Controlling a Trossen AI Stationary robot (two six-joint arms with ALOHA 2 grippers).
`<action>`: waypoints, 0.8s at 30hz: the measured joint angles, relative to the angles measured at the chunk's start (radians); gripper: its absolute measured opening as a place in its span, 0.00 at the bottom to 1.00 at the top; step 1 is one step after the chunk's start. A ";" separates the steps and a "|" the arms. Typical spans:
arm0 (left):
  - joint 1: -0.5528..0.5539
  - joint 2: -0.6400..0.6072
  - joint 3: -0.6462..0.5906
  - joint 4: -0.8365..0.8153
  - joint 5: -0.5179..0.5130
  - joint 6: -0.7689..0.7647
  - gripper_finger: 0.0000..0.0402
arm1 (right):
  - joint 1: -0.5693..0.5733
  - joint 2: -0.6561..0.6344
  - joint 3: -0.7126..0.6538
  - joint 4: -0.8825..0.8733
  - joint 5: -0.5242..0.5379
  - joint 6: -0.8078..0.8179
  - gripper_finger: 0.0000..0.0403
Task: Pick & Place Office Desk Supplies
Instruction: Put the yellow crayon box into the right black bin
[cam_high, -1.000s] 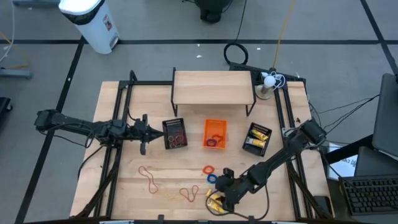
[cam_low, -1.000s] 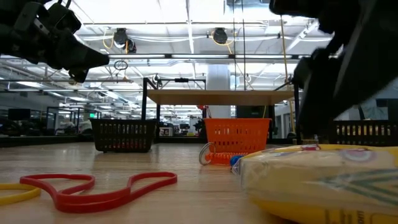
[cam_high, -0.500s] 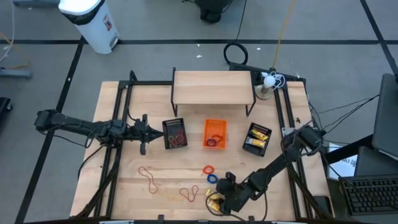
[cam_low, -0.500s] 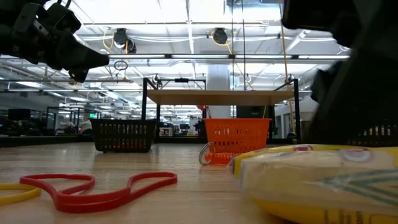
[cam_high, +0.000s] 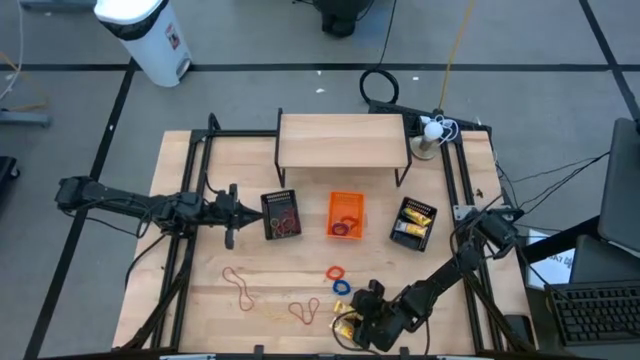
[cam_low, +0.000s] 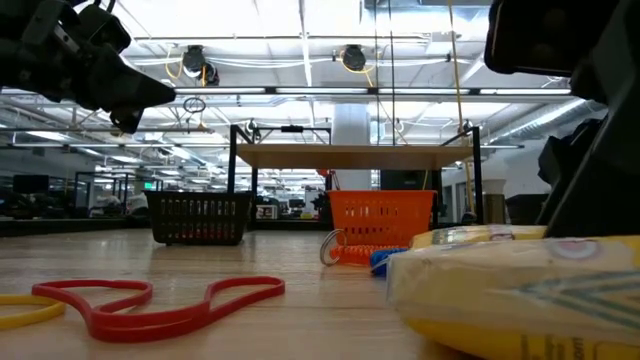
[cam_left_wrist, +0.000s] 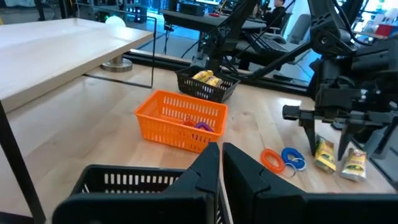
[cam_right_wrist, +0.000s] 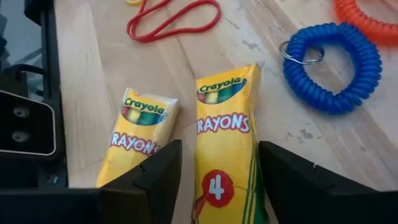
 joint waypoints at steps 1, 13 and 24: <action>0.000 0.000 0.000 -0.001 0.006 -0.002 0.05 | 0.000 -0.001 0.000 -0.019 -0.008 0.008 0.49; 0.000 0.000 0.000 -0.005 0.045 -0.004 0.05 | -0.009 0.001 -0.003 -0.196 -0.040 -0.066 0.36; 0.000 0.000 0.000 -0.005 0.044 -0.004 0.05 | 0.012 -0.011 -0.004 -0.094 0.055 -0.185 0.18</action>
